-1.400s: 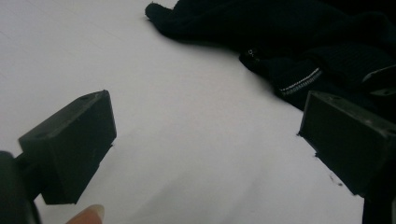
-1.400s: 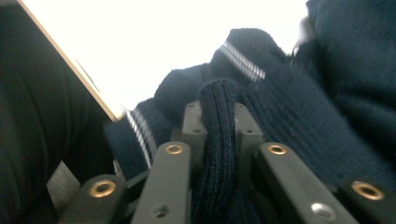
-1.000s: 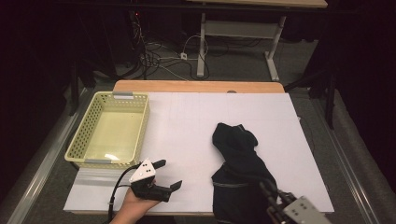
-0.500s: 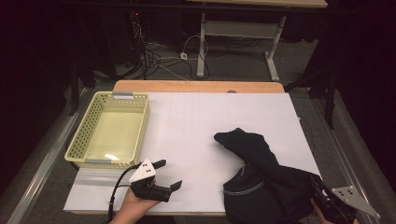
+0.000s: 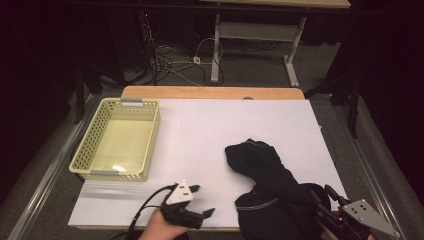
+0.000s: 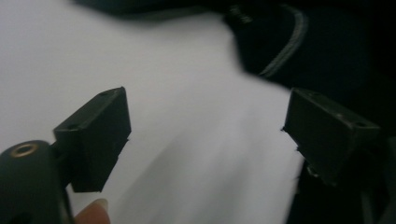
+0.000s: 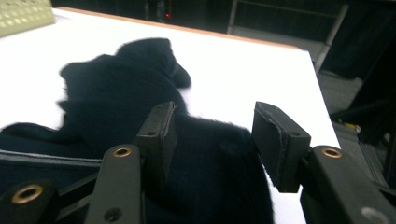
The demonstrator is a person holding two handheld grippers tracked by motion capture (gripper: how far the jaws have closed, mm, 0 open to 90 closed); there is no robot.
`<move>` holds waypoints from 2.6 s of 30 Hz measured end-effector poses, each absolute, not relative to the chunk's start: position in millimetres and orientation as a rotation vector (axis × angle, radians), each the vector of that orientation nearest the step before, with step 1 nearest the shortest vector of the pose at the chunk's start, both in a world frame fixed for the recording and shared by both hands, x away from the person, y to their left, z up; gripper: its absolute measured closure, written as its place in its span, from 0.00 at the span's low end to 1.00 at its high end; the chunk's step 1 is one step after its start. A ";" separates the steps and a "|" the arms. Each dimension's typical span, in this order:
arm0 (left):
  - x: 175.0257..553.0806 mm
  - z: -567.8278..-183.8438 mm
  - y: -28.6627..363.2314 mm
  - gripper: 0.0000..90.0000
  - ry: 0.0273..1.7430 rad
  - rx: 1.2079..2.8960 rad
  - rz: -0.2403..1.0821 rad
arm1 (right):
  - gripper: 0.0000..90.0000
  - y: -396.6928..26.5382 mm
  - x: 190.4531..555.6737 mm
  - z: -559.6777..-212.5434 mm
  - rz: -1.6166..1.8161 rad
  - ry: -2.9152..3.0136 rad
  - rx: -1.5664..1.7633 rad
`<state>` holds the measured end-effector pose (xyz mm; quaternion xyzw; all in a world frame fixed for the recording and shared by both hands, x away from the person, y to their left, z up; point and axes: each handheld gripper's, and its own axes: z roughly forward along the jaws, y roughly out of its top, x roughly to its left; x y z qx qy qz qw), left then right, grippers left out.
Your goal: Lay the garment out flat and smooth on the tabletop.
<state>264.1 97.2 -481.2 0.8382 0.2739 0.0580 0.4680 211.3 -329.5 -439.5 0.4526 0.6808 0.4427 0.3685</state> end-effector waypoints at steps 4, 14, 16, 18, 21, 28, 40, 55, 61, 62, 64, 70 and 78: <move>261.6 -478.9 50.4 0.25 0.649 2.084 0.009 | 0.56 -324.2 208.2 -435.3 1.157 1.755 1.127; 271.2 -482.7 -25.0 0.66 0.541 2.247 0.031 | 0.58 -290.6 202.6 -437.5 1.213 1.899 0.975; 269.8 -482.3 -24.4 0.78 0.522 2.246 0.029 | 0.58 -287.7 203.0 -438.7 1.216 1.913 0.964; 267.9 -481.6 -22.9 0.83 0.524 2.235 0.035 | 0.58 -285.2 204.4 -440.8 1.208 1.935 0.954; 264.4 -481.4 -20.6 0.85 0.526 2.220 0.045 | 0.58 -281.8 206.0 -443.1 1.197 1.954 0.950; 258.8 -482.8 -10.9 0.86 0.527 2.175 0.032 | 0.45 -246.1 220.5 -447.5 1.144 2.049 0.830; 262.1 -477.1 40.4 0.91 0.560 2.170 0.153 | 0.89 -232.9 250.2 -461.2 0.986 2.138 0.862; 280.0 -455.4 140.5 0.91 0.734 2.116 0.361 | 0.93 -272.4 226.1 -452.5 1.066 1.981 1.016; 283.4 -470.5 148.7 0.91 0.773 2.118 0.329 | 0.95 -291.1 213.6 -464.0 1.020 1.961 1.131; 287.1 -472.5 148.6 0.91 0.783 2.129 0.321 | 0.95 -294.7 212.0 -466.2 1.005 1.958 1.149; 287.9 -472.8 148.4 0.91 0.786 2.130 0.334 | 0.95 -298.6 210.4 -467.7 0.992 1.952 1.167; 291.5 -476.0 145.8 0.91 0.794 2.121 0.349 | 0.94 -319.1 201.8 -470.4 0.949 1.906 1.231; 293.0 -485.3 141.2 0.67 0.764 2.117 0.276 | 0.75 -317.6 202.9 -462.4 1.033 1.913 1.199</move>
